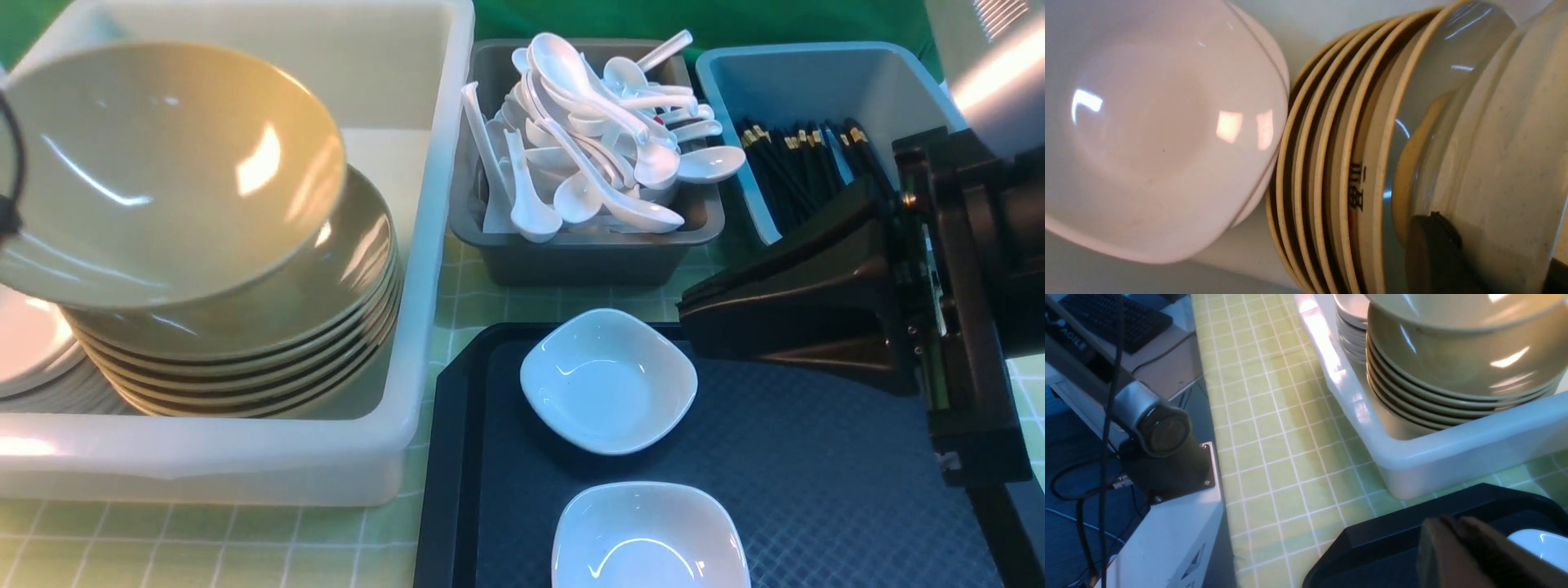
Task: On green table put chopsticks spoon bowls plates into blue grey white boxes.
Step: 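Place the tan bowl onto the bowl stack in the left bin with the left gripper, then grasp the small white bowl on the black tray by its rim with the left gripper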
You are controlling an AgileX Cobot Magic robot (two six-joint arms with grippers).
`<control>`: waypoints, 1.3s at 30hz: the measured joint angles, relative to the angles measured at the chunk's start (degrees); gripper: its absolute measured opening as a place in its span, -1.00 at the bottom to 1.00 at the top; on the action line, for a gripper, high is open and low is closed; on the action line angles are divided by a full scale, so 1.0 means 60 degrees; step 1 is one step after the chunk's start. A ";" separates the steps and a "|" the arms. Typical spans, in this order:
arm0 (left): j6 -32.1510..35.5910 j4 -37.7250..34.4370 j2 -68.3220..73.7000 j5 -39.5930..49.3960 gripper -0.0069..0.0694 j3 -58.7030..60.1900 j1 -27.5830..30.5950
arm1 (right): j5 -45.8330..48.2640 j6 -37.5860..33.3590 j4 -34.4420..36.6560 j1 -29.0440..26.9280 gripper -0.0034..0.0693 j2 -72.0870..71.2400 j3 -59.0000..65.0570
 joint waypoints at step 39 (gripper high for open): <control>0.1739 -0.0278 0.0153 -0.0314 0.56 -0.1341 -0.8630 | 0.0705 0.2706 -0.2333 0.0000 -0.69 -0.0309 0.0000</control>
